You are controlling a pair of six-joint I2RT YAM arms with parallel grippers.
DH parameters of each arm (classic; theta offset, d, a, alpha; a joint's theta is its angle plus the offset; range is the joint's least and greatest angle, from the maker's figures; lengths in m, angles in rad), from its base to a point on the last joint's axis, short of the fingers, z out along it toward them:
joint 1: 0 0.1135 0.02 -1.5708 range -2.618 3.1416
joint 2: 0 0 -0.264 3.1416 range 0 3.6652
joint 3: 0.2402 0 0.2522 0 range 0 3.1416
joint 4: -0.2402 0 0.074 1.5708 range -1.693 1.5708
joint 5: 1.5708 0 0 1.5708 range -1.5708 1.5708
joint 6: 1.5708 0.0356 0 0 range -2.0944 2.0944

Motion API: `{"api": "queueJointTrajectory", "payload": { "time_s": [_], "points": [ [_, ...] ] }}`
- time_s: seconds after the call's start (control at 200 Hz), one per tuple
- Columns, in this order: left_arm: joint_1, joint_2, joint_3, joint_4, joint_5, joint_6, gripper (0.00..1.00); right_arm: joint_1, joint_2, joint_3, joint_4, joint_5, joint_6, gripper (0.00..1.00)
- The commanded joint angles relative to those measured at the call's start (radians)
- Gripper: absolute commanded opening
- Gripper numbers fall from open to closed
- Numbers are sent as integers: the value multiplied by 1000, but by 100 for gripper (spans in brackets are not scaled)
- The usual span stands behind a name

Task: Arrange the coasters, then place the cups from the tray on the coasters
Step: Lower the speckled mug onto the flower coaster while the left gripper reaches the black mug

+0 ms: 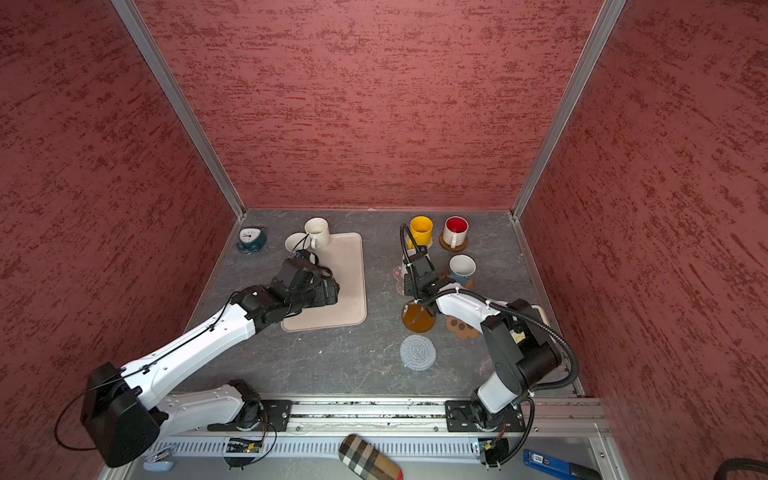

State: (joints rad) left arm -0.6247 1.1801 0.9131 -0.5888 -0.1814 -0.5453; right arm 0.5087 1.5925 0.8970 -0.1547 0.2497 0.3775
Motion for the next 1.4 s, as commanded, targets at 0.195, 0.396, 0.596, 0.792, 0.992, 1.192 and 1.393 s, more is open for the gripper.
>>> {"api": "queueJointTrajectory", "payload": {
  "time_s": [0.195, 0.396, 0.596, 0.792, 0.992, 1.192, 1.393],
  "points": [
    [-1, 6, 6, 12, -7, 7, 100, -4, -11, -24, 142, 21, -8, 0],
    [-2, 7, 15, 3, -7, 8, 100, -4, -7, -32, 155, 42, -18, 0],
    [-2, 3, 21, -3, -12, 10, 100, -4, -9, -29, 162, 38, -27, 12],
    [-4, 6, 32, -13, -12, 8, 100, -4, -19, -32, 157, 33, -28, 42],
    [-6, 26, 52, -34, -24, -15, 100, -4, -47, -34, 143, 35, -26, 58],
    [-8, 96, 101, -69, -41, -51, 98, -4, -106, -45, 131, 25, -25, 70],
    [-13, 131, 112, -43, -42, -64, 96, -4, -134, -65, 111, 22, -29, 77]
  ]
}}
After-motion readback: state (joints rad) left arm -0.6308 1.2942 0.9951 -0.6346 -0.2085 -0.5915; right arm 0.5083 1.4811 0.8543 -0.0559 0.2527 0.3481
